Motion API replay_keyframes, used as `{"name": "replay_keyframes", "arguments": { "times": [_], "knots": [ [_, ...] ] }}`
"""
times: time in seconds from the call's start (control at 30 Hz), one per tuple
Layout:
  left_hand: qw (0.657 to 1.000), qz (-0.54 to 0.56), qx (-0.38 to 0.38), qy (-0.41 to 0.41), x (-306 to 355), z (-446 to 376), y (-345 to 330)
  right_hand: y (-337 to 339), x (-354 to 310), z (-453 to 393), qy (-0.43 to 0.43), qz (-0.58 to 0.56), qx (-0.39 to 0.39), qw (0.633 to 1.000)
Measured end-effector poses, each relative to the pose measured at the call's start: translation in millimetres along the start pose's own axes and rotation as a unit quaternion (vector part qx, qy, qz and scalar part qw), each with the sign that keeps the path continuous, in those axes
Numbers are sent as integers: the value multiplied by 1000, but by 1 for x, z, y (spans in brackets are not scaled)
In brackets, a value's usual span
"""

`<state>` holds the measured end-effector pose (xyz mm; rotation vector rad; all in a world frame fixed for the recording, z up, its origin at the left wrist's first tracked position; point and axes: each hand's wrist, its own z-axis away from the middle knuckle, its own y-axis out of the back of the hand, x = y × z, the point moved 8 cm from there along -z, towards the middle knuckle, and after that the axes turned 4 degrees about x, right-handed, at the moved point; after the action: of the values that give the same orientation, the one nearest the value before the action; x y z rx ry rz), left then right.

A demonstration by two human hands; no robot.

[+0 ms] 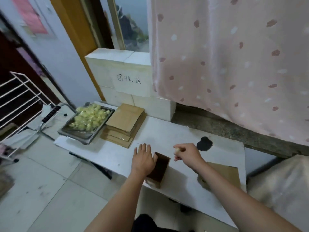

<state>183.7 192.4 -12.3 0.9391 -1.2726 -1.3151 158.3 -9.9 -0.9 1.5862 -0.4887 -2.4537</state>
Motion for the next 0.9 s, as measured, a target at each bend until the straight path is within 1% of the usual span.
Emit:
{"name": "replay_keyframes", "arguments": {
  "times": [0.1, 0.37, 0.47, 0.53, 0.77, 0.9],
  "knots": [
    [1000, -2, 8, 18, -57, 2, 8, -52, -34, -7, 16, 70, -25, 997],
    [998, 2, 11, 57, -215, 4, 31, -207, -125, -19, 80, 141, -50, 986],
    [997, 8, 17, 69, -263, 6, 40, -253, -146, -21, 68, 171, -51, 982],
    [996, 15, 18, 81, -289, 8, 47, -277, -156, -23, 55, 189, -47, 979],
    [994, 35, 38, 93, -361, -16, 64, -345, -206, -58, 104, 246, -57, 962],
    [994, 46, 45, 92, -394, -38, 65, -380, -232, -87, 133, 224, -51, 964]
  ]
}}
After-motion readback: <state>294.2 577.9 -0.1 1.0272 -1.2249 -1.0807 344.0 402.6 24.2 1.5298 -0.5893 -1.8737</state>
